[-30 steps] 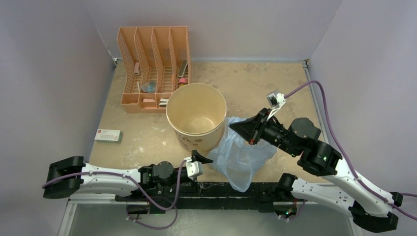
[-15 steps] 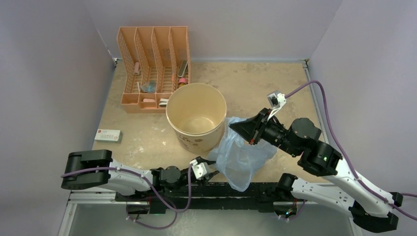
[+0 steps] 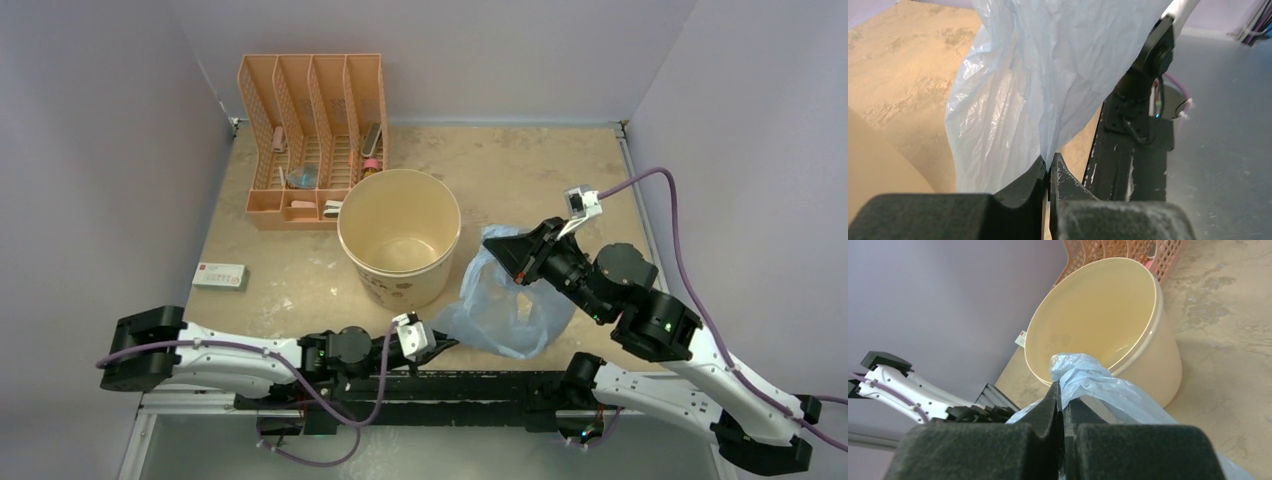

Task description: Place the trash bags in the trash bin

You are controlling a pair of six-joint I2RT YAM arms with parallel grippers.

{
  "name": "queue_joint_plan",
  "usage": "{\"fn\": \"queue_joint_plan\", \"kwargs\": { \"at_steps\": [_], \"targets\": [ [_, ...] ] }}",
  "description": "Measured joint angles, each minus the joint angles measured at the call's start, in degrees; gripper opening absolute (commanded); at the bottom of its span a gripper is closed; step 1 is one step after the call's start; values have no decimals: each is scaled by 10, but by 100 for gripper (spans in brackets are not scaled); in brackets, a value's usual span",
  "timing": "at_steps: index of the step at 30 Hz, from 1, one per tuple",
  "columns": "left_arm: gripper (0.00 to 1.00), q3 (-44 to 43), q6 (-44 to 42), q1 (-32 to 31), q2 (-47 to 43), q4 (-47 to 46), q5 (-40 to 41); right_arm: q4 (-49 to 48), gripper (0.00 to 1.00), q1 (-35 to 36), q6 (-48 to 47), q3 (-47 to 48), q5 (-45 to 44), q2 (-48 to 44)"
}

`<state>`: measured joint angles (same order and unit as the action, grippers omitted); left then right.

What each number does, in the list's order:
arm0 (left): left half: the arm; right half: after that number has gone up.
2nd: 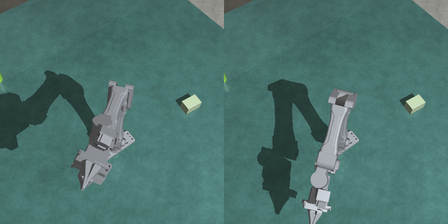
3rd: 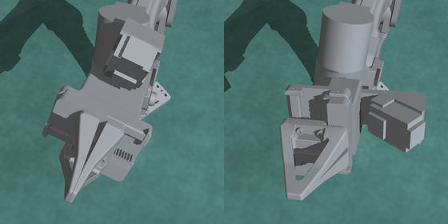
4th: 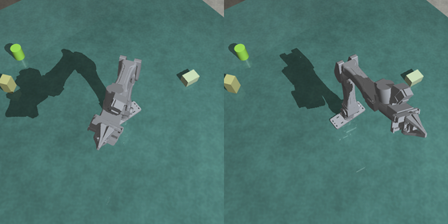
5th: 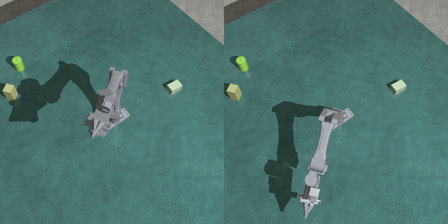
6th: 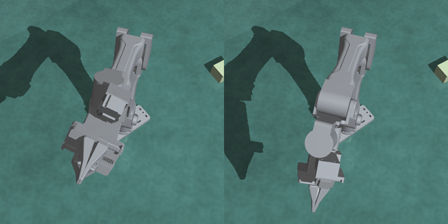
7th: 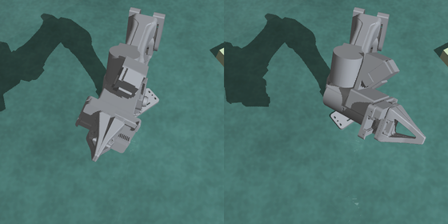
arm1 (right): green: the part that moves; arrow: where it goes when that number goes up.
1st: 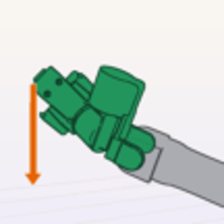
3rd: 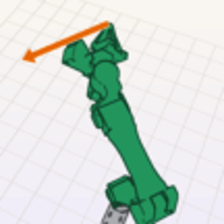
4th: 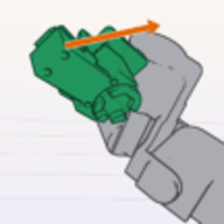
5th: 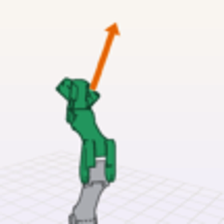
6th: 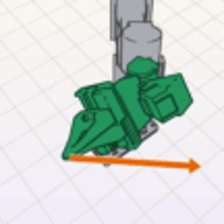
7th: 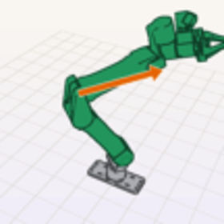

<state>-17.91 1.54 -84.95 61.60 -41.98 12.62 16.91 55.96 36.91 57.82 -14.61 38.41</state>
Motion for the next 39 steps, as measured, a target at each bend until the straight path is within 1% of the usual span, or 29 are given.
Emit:
{"fn": "queue_joint_plan", "kwargs": {
  "at_steps": [2,3,5,6,8,10,12,13,15,17,22,31,34,36,37,39],
  "targets": [
    [0,-20,10,0,-36,53,-4,2,0,0,1,0,-13,-2],
    [9,-30,14,0,-51,78,-5,4,0,0,2,0,-23,-4],
    [37,-56,28,0,-82,139,-5,5,0,0,3,0,-35,-8],
    [46,-66,37,0,-94,167,-4,7,0,0,5,0,-42,-10],
    [58,-75,56,0,-116,211,-3,9,0,0,8,0,-57,-14],
    [68,-75,76,0,-130,248,0,9,0,0,12,-1,-70,-14],
    [75,-67,95,0,-140,274,7,9,0,0,16,-3,-83,-14],
    [81,-58,103,0,-147,281,11,10,0,0,18,-6,-89,-14],
    [87,-35,115,0,-165,292,19,10,0,0,20,-11,-92,-15],
    [89,-12,127,0,-184,299,28,10,0,0,22,-19,-95,-18],
    [92,16,142,0,-212,307,43,10,0,0,22,-23,-94,-19],
    [94,66,150,0,-222,289,75,8,0,0,22,-23,-83,-5],
    [95,104,134,0,-219,230,75,8,0,0,22,-23,-80,-1],
    [99,134,116,0,-207,174,70,8,0,0,22,-23,-78,2],
    [100,154,107,0,-190,130,66,8,0,0,22,-23,-77,2],
    [100,171,92,0,-159,77,65,8,0,0,22,-23,-73,2]
  ]
}}
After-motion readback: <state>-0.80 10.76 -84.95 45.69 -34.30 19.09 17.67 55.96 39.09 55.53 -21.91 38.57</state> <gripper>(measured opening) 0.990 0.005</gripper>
